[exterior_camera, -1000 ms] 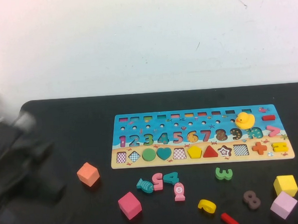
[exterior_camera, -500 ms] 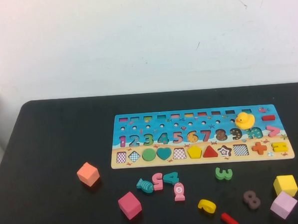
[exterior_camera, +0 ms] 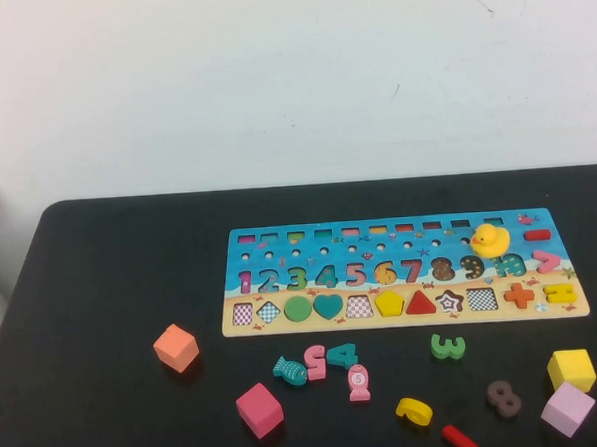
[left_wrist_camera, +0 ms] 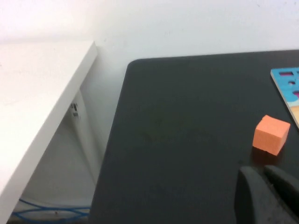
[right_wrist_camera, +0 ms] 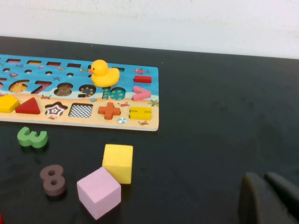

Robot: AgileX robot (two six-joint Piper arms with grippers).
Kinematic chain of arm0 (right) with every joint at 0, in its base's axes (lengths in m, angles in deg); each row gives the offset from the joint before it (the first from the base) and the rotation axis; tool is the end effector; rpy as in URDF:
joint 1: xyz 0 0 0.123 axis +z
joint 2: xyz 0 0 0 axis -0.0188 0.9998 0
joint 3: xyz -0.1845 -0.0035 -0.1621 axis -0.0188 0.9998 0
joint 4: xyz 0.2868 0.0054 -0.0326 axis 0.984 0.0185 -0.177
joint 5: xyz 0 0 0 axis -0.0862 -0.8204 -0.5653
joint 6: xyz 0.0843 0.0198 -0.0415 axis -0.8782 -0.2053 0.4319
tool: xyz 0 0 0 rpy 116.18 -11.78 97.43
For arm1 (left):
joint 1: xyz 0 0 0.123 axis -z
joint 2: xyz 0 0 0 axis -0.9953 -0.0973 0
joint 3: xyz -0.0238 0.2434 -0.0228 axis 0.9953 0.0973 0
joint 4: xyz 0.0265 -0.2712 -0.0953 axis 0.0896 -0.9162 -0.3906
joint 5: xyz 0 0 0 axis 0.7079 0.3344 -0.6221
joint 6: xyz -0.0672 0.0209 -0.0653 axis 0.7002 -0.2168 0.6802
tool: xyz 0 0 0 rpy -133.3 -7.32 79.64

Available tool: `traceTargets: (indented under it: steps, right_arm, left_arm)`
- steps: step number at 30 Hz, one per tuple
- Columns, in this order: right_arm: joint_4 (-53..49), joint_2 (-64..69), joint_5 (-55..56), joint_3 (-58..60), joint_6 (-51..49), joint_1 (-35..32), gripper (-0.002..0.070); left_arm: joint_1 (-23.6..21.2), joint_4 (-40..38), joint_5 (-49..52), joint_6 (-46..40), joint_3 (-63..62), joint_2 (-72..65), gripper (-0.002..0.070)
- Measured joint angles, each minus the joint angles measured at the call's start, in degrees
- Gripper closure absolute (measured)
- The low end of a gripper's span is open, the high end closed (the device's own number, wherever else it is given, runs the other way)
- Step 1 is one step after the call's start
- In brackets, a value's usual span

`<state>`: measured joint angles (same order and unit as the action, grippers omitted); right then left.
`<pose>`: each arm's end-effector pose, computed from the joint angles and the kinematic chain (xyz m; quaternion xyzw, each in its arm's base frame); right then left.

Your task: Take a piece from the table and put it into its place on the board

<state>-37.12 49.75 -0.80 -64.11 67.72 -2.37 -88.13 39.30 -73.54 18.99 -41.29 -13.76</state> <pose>0.1353 -0.0042 0.1724 -0.0248 0.7973 -0.0401 0.6018 0.1365 0.0074 0.1810 -0.0213 0.7749 0.0135 0.6315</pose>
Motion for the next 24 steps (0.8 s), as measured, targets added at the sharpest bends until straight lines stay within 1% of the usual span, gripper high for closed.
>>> traceTargets:
  steps: [8,13,16,19,22,24]
  right_arm:
    - [0.0,0.0,0.0,0.0,0.0,0.0,0.0657]
    - [0.0,0.0,0.0,0.0,0.0,0.0,0.0657]
    - [0.0,0.0,0.0,0.0,0.0,0.0,0.0657]
    - [0.0,0.0,0.0,0.0,0.0,0.0,0.0657]
    - [0.0,0.0,0.0,0.0,0.0,0.0,0.0657]
    - [0.0,0.0,0.0,0.0,0.0,0.0,0.0657]
  left_arm:
    - [0.0,-1.84,1.23,-0.9,0.0,0.1,0.0676]
    - [0.0,-1.84,1.27,-4.52,0.0,0.1,0.0676]
    - [0.0,-1.84,1.27,-5.22,0.0,0.1,0.0676]
    - [1.53,-1.84,1.27,-5.46,0.0,0.1,0.0676]
    - [4.26,-1.84,1.27,-5.5,0.0,0.1,0.0676]
    - [5.07,-1.74,1.27,-5.5,0.0,0.1,0.0676]
